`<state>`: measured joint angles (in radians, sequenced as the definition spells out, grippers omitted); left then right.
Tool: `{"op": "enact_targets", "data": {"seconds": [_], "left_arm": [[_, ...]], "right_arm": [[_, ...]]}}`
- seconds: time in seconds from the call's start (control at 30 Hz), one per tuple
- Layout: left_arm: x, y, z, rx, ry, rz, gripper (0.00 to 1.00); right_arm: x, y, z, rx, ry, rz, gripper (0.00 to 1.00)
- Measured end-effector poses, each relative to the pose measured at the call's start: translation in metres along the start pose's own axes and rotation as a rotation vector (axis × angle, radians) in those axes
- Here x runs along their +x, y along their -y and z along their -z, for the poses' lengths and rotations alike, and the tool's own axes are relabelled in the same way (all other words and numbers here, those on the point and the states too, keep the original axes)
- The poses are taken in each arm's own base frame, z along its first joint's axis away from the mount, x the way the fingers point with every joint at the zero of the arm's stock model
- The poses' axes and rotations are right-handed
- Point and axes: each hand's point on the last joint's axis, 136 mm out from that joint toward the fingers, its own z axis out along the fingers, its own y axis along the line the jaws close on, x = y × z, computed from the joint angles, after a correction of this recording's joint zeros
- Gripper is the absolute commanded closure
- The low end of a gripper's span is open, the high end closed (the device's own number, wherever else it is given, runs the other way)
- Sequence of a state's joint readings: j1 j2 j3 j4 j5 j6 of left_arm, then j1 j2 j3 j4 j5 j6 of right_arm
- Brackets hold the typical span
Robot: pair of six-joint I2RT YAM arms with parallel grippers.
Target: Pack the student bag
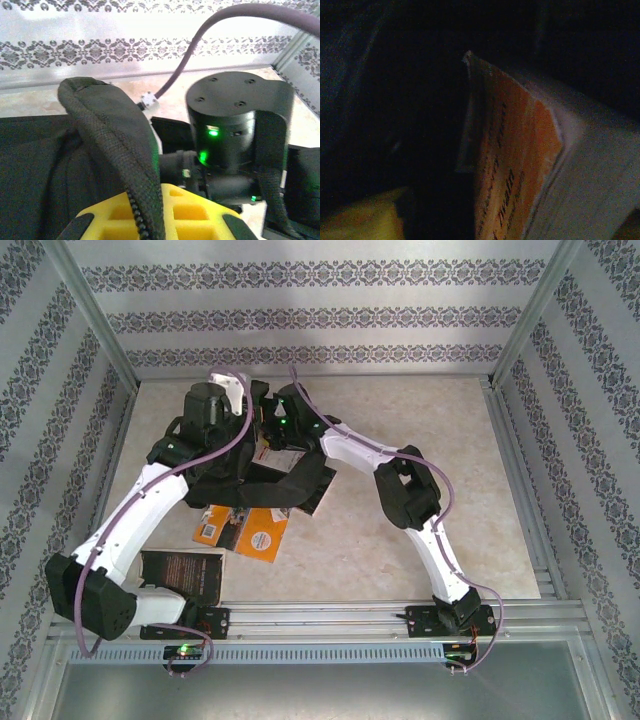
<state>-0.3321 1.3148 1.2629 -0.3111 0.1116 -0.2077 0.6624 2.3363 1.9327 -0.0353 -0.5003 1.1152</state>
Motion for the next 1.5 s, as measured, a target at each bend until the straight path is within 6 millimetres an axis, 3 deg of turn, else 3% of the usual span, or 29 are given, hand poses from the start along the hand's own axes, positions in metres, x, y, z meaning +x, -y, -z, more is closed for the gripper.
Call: {"op": "enact_targets", "data": {"seconds": [0.17,0.3,0.43,0.5,0.57,0.63,0.73,0.83,0.9,1.0,1.07,1.2,1.27,1.37,1.5], "left_arm": [[-0.002,-0.027,-0.022,-0.060,-0.002,0.060,1.00],[-0.007,-0.033,-0.050,-0.059,-0.019,0.094,1.00],[0.002,-0.031,-0.071,-0.032,-0.059,0.131,0.99],[0.005,-0.029,-0.074,-0.021,-0.071,0.147,0.89],[0.005,-0.028,-0.074,-0.015,-0.071,0.155,0.64],[0.003,-0.027,-0.071,-0.014,-0.066,0.174,0.45],[0.001,-0.029,-0.059,-0.033,-0.066,0.206,0.39],[-0.006,-0.030,-0.028,-0.060,-0.044,0.233,0.36],[-0.008,-0.029,-0.003,-0.069,-0.027,0.252,0.33],[-0.005,-0.032,0.036,-0.101,0.007,0.291,0.24],[0.006,-0.042,0.059,-0.161,0.022,0.333,0.21],[0.030,-0.074,0.100,-0.363,0.021,0.405,0.20],[0.039,-0.092,0.115,-0.478,0.023,0.419,0.20],[0.053,-0.111,0.131,-0.596,0.018,0.414,0.20],[0.066,-0.123,0.151,-0.679,0.029,0.400,0.20]], "right_arm": [[0.002,0.016,0.023,0.110,-0.024,0.136,0.25],[0.001,0.019,0.070,0.200,0.005,0.217,0.26],[-0.009,0.007,0.125,0.216,0.071,0.279,0.27],[-0.014,0.002,0.146,0.216,0.104,0.299,0.28],[-0.018,0.002,0.159,0.227,0.127,0.318,0.29],[-0.018,0.010,0.167,0.266,0.143,0.331,0.29],[-0.012,0.030,0.178,0.346,0.160,0.330,0.31],[-0.002,0.045,0.197,0.410,0.183,0.321,0.31],[0.002,0.039,0.208,0.408,0.191,0.349,0.31],[0.010,0.009,0.219,0.368,0.201,0.477,0.30],[0.029,-0.016,0.216,0.332,0.185,0.594,0.32],[0.101,-0.065,0.185,0.159,0.042,0.833,0.34],[0.138,-0.072,0.161,0.089,-0.070,0.906,0.34],[0.187,-0.058,0.111,0.043,-0.254,0.986,0.33],[0.245,-0.007,0.046,0.071,-0.485,1.042,0.32]]}}
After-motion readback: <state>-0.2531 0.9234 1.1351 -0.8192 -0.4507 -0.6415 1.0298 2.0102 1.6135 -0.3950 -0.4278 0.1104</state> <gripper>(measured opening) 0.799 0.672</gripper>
